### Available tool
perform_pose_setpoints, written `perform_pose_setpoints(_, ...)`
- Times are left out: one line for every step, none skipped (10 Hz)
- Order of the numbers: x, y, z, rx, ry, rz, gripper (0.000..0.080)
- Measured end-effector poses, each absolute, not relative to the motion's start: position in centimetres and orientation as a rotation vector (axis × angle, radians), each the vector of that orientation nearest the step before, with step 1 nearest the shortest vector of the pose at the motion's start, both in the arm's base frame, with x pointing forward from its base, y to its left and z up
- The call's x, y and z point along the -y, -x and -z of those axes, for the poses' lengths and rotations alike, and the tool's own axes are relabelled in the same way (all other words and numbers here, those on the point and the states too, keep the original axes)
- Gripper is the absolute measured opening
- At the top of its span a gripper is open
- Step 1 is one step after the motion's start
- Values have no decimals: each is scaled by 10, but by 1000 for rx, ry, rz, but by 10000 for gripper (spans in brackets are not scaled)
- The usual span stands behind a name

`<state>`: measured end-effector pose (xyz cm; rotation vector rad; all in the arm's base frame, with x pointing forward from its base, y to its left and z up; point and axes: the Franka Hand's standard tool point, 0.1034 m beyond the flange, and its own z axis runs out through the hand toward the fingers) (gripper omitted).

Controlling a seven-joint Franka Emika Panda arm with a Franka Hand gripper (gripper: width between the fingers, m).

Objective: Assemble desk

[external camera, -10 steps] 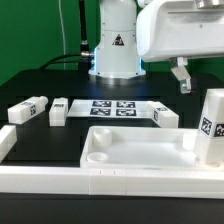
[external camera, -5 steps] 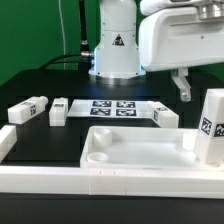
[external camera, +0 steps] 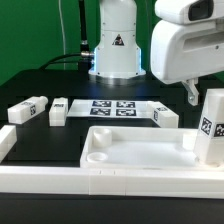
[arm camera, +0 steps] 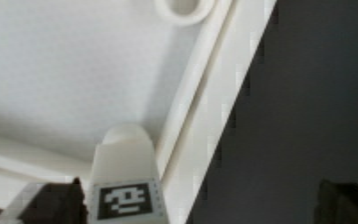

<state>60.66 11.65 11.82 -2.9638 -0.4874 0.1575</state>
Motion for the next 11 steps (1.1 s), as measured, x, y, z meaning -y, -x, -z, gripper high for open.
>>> perform_pose_setpoints(-116, -609, -118, 484, 2967, -141, 649)
perform_pose_setpoints(-114, -611, -118, 462, 2977, -122, 649)
perform_pose_setpoints(-112, -617, -120, 495, 3009, -79, 649)
perform_pose_setpoints(-111, -625, -124, 567, 3038, -16, 649)
perform_pose_setpoints(-112, -623, -123, 556, 3032, -18, 649)
perform_pose_setpoints(-112, -623, -122, 554, 3032, -20, 649)
perform_pose_setpoints(-112, -623, -122, 554, 3032, -20, 649)
perform_pose_setpoints(-112, -623, -122, 554, 3032, -20, 649)
perform_pose_setpoints(-111, -624, -122, 560, 3035, -19, 649)
perform_pose_setpoints(-106, -630, -125, 581, 3056, -4, 649)
perform_pose_setpoints(-105, -637, -129, 531, 3069, 8, 649)
